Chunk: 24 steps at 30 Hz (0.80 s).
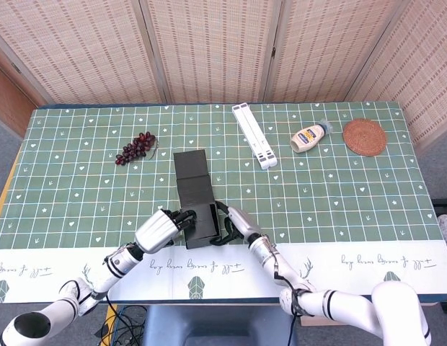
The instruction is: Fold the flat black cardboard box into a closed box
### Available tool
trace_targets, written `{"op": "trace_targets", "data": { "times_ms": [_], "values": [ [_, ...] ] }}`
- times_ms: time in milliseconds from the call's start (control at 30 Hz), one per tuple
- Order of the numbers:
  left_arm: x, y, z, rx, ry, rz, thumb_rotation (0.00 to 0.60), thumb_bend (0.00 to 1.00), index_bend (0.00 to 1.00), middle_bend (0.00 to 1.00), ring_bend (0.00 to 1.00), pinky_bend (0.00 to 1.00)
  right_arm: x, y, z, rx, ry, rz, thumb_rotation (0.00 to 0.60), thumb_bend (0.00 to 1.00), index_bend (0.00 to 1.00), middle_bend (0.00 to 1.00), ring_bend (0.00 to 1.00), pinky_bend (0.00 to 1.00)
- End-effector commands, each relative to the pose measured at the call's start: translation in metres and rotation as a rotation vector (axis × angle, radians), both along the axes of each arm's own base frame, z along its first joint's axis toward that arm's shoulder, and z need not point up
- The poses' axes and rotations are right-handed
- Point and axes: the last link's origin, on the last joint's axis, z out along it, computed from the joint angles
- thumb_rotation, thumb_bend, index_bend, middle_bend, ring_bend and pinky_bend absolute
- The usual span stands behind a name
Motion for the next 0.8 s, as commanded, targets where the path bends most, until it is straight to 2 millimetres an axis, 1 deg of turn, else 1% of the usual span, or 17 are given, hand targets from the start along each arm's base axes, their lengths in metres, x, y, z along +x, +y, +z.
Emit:
{"op": "trace_targets", "data": {
  "times_ms": [33,233,567,800],
  "values": [
    [-0.002,-0.002,-0.007,-0.022,0.011,0.005,0.600,0.09,0.42,0.33,0.59,0.86,-0.003,0.002,-0.004,0.004,0.003,-0.004,0.600,0.20,0.26,0.40,0.77,1.00],
    [-0.003,-0.005,-0.015,-0.040,0.022,0.007,0.600,0.09,0.42,0.33,0.59,0.86,-0.008,0.004,-0.009,0.004,0.014,0.003,0.600,0.20,0.26,0.40,0.77,1.00],
    [0.001,-0.003,-0.018,-0.036,0.076,-0.032,0.600,0.09,0.45,0.36,0.59,0.85,-0.012,0.007,-0.008,0.002,0.003,0.009,0.600,0.20,0.26,0.40,0.77,1.00],
    [0.004,-0.003,-0.021,-0.027,0.147,-0.072,0.600,0.09,0.47,0.37,0.59,0.85,-0.012,0.008,-0.006,-0.001,0.006,0.019,0.600,0.20,0.26,0.40,0.77,1.00]
  ]
}}
